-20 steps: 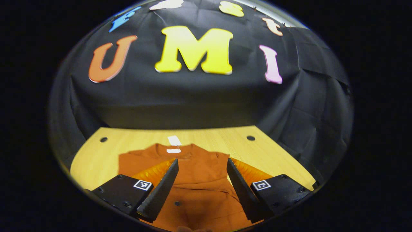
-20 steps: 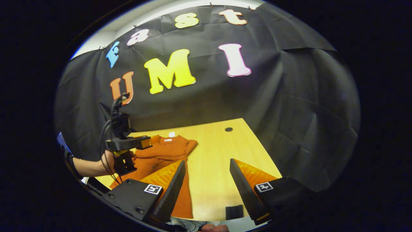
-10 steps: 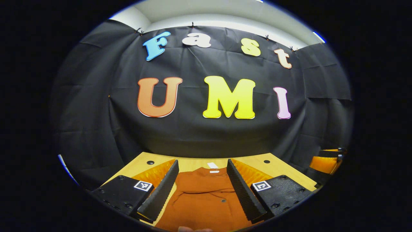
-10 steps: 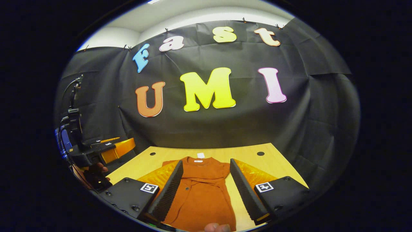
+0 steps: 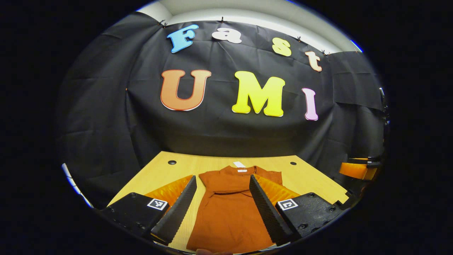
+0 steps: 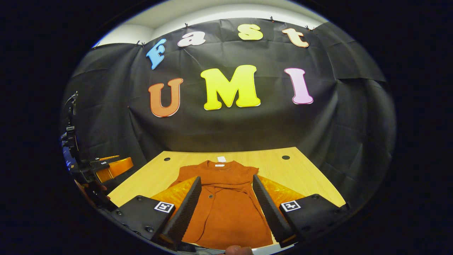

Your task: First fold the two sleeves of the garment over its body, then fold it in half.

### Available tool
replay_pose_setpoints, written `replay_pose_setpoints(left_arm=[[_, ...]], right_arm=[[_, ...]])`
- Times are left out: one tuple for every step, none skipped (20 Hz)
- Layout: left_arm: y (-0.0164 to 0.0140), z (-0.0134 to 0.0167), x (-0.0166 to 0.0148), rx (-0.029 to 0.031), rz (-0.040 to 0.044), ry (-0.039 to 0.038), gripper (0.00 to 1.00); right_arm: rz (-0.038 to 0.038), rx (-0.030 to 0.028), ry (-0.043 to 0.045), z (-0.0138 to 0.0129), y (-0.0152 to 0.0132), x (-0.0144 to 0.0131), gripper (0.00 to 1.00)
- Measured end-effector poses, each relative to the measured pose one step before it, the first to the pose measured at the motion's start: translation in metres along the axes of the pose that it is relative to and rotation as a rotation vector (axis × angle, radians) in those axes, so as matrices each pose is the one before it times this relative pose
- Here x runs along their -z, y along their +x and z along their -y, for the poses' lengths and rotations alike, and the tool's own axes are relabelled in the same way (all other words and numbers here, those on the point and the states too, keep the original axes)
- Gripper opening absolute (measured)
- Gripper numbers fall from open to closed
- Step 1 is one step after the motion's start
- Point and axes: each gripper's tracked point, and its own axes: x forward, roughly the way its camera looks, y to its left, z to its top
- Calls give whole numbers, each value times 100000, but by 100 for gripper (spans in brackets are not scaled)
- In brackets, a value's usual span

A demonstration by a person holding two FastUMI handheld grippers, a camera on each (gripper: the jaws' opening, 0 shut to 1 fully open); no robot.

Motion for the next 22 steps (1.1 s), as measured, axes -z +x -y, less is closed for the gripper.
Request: replay_pose_setpoints(left_arm=[[76, -165, 1810, 2201, -5110, -255, 96], [40, -221, 1528, 2337, -4755, -878, 97], [30, -327, 1976, 2067, -5638, -1316, 97], [44, -456, 2012, 2959, -5884, -1313, 97], [133, -399, 2331, 2626, -7029, -920, 97], [-173, -271, 2614, 4035, -6820, -1815, 98], [-239, -850, 2429, 583, -4880, -1601, 98], [-213, -1117, 2215, 101, -5201, -1997, 99], [-141, -1071, 2151, -1199, -5487, -2676, 99], [-40, -818, 1963, -1052, -4338, -2816, 99], [111, -878, 1625, -738, -3925, -2613, 100], [655, -699, 1038, -1122, -2956, -2291, 99], [262, -483, 811, -1287, -2026, -1138, 99], [693, -517, 556, -604, -1121, -1468, 99], [170, 83, 457, 550, -1114, -2194, 99], [192, 148, 444, 764, -1035, -2394, 99], [348, 153, 201, 662, -855, -2262, 99], [80, -60, -175, -620, 1293, -787, 99], [237, 257, -198, 580, 137, -638, 99], [18, 103, 70, -323, 81, -436, 98], [19, 256, -9, 193, -250, 116, 99], [217, 190, 26, -313, -99, 556, 99]], right_arm=[[-3710, -659, 231, 674, 169, 1297, 93], [-3353, -861, 59, 669, 102, 1223, 93], [-4477, -450, 14, 989, 141, 1552, 93], [-4962, 48, -401, 1287, -4, 1987, 92], [-4675, 568, -436, 1161, 56, 1788, 93], [-4687, 964, 535, 1320, 12, 1941, 93], [-4288, 1103, 1219, 1306, 112, 1789, 93], [-4205, 1450, 1741, 1367, 128, 1924, 93], [-3662, 1785, 1825, 1132, 141, 1597, 93], [-2774, 1218, 1528, 879, 256, 1307, 93], [-3039, 1030, 2111, 734, 680, 1462, 93], [-2419, 790, 1668, 474, 494, 1016, 93], [-2390, 490, 1642, 347, 846, 1276, 94], [-2299, 1214, 778, 339, 750, 1043, 94], [-2142, 662, 599, 292, 826, 1021, 93], [-1439, 253, 545, 0, 631, 712, 94], [-1402, 119, -257, -88, 689, 708, 93], [-1226, 795, -1280, -84, 736, 558, 93], [-1609, 1434, -1424, 116, 665, 694, 93], [-1555, -692, 14, -412, 484, 449, 94], [319, 1202, -1132, -111, 123, -85, 94], [-514, 1042, -1357, -181, 98, 89, 94]])
